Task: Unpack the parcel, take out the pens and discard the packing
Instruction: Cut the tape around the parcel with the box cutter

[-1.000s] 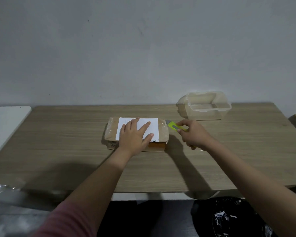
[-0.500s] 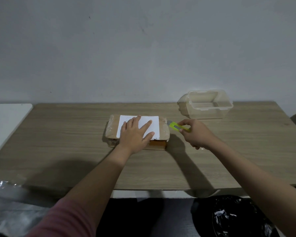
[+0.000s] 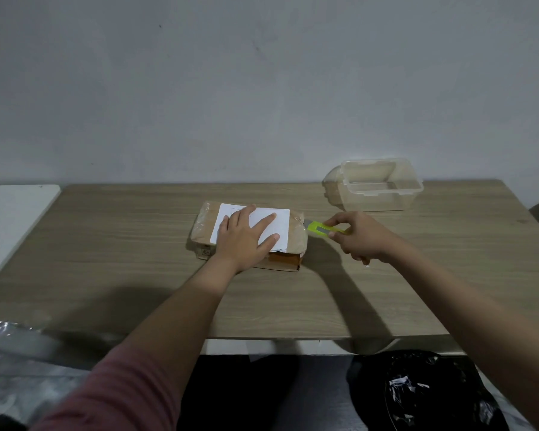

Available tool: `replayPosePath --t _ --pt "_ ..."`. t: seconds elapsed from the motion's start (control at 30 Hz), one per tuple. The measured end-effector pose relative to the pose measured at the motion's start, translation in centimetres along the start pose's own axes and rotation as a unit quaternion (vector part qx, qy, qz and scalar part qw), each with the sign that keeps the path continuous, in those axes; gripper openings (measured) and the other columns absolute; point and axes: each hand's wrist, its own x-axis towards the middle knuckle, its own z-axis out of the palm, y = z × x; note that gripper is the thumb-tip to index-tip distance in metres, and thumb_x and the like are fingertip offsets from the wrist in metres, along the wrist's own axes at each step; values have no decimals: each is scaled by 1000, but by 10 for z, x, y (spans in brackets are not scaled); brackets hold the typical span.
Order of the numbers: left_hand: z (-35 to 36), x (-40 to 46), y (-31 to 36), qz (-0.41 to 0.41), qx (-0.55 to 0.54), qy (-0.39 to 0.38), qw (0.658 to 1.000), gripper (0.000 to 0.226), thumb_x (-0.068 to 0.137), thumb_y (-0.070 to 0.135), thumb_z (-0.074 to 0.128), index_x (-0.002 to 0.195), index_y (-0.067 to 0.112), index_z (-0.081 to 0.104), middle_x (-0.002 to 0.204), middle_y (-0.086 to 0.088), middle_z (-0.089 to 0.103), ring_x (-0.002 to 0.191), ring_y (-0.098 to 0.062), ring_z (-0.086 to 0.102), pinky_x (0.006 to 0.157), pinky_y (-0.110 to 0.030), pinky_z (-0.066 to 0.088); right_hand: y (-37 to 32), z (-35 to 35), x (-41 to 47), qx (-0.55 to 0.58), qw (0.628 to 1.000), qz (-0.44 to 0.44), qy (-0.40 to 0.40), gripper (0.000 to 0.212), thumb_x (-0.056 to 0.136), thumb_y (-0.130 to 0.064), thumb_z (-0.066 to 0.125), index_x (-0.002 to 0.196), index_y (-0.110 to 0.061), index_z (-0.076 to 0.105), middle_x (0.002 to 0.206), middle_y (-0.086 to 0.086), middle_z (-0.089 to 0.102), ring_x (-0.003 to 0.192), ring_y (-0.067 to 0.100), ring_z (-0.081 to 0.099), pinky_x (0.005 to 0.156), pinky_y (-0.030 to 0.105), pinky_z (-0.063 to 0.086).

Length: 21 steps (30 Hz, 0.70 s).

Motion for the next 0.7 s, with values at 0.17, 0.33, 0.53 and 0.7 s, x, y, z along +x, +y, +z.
replayPosePath --t 0.17,0.33,0.53,0.7 --pt "-2 1 0 -1 -1 -3 1000 67 81 68 13 142 45 28 155 -3 22 143 -26 16 117 -49 10 13 2 -2 61 997 7 43 21 87 -27 65 107 -21 67 58 14 52 28 13 36 35 18 28" --pt "-1 2 1 -2 0 0 1000 61 85 64 18 142 45 28 155 -2 22 143 -26 16 117 -49 9 19 3 -4 41 996 -13 73 28 86 -35 66 112 -24 68 54 11 57 27 14 41 33 15 30" --pt "-1 0 1 -2 -1 3 1000 66 82 68 13 142 45 29 155 -2 22 143 -26 17 116 -50 10 15 1 -6 8 998 -18 60 30 88 -34 63 117 -26 67 51 6 55 26 11 40 35 17 31" --pt "-4 -2 2 20 28 -34 999 57 91 61 18 145 45 18 159 -3 12 145 -28 10 116 -53 7 2 15 -3 -39 997 -27 66 33 92 -32 56 123 -22 64 55 -4 60 26 7 43 38 18 36"
